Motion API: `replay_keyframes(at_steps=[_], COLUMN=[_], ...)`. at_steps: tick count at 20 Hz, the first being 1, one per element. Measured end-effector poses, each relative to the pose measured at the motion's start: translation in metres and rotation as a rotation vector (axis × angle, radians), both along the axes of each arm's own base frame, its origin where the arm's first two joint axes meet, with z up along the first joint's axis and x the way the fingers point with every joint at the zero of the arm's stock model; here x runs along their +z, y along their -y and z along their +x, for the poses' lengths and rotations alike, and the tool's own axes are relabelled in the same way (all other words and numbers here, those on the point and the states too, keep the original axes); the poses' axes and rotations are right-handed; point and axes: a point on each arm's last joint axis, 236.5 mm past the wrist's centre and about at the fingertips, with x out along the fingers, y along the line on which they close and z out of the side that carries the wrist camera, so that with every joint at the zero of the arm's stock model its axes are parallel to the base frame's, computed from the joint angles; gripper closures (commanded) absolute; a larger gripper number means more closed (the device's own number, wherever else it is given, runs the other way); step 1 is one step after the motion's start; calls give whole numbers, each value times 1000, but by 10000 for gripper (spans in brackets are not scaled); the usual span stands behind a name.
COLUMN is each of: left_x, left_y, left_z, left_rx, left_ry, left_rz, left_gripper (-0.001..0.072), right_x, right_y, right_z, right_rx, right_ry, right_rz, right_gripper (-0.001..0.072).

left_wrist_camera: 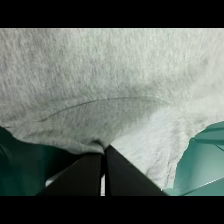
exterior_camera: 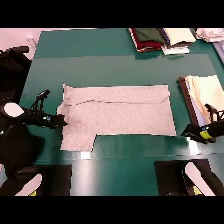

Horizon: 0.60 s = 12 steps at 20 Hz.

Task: Fold the shirts.

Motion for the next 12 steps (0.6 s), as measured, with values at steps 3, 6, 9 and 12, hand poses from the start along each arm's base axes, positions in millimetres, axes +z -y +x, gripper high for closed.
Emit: replay_keyframes(at_steps=[3, 6, 9, 12], left_x=[0, -1, -1, -2], left_y=[-1, -2, -2, -3], left_z=[0, -1, -2, -5], left_rx=[-4, -5, -8, -22], left_ry=[0, 0, -4, -14], left_rz=[7, 10, 12, 22], left_gripper=[688, 688, 688, 690], right_x=[-7, -12, -19, -29], right_y=[-12, -30, -54, -75], right_z=[6, 16, 29, 33], right_rx=[-28, -49, -15, 74], right_ry=[33, 42, 43, 30], right_rz=[59, 152, 227, 234], right_gripper=[180, 230, 396, 699])
